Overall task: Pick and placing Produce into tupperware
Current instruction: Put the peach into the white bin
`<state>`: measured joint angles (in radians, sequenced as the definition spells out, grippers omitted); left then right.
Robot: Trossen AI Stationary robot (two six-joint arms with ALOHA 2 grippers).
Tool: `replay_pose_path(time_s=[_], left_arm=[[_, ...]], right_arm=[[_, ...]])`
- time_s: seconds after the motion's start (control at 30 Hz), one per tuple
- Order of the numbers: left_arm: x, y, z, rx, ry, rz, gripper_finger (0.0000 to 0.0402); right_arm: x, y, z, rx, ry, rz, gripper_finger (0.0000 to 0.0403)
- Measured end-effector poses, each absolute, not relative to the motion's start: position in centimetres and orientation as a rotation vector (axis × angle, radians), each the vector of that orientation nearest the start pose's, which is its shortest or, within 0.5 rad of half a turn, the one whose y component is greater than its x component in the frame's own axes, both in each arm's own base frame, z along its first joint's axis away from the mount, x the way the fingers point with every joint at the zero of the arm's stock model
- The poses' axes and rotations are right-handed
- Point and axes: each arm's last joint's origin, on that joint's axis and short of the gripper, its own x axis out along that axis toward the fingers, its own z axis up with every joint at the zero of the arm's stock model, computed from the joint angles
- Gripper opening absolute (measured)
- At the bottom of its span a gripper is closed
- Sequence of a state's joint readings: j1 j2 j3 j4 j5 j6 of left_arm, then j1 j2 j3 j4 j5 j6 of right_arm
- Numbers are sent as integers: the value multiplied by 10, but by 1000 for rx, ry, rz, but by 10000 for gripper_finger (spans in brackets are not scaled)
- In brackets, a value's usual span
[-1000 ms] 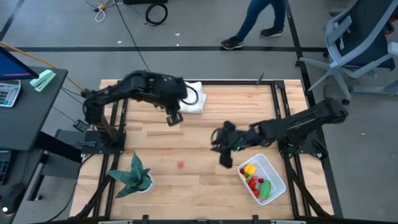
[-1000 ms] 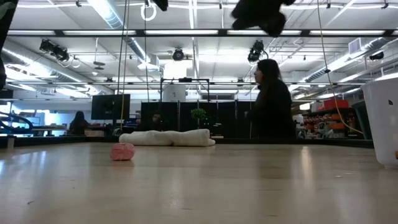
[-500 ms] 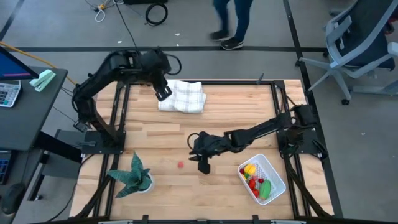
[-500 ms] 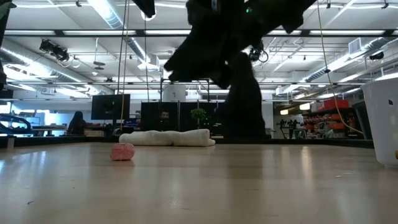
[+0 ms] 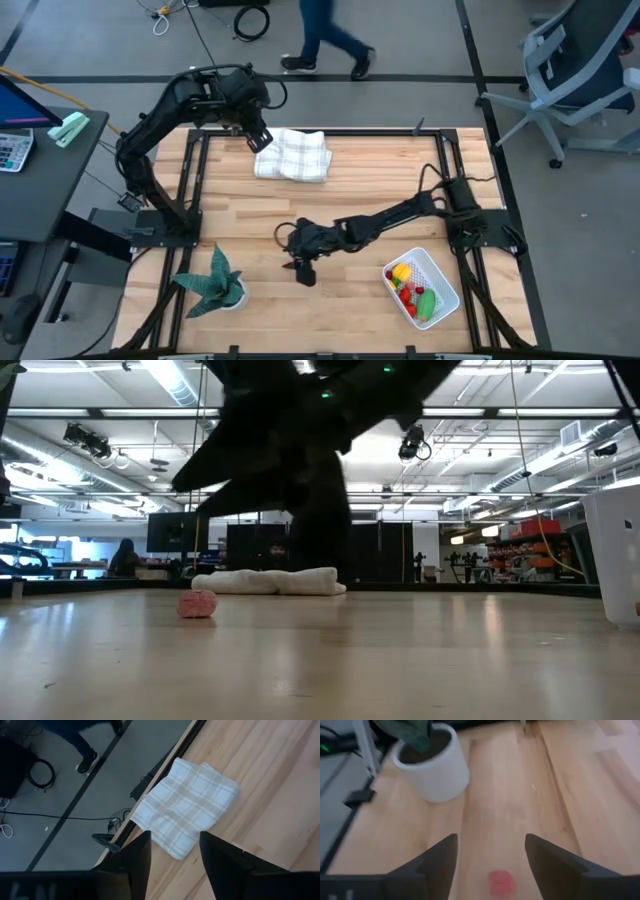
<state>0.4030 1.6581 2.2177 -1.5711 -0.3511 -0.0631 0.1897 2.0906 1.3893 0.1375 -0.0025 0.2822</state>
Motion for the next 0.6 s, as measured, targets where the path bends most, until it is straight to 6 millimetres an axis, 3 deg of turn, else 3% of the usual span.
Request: replay_pose_path(time_s=[0.17,0.33,0.6], left_arm=[[244,115,467,-82,1012,720,175],[244,115,467,-73,1016,714,175],[243,117,467,-59,1021,712,174]], right_arm=[[468,87,161,209,693,82,252],[466,85,146,231,799,63,247],[462,93,143,236,821,110,234]])
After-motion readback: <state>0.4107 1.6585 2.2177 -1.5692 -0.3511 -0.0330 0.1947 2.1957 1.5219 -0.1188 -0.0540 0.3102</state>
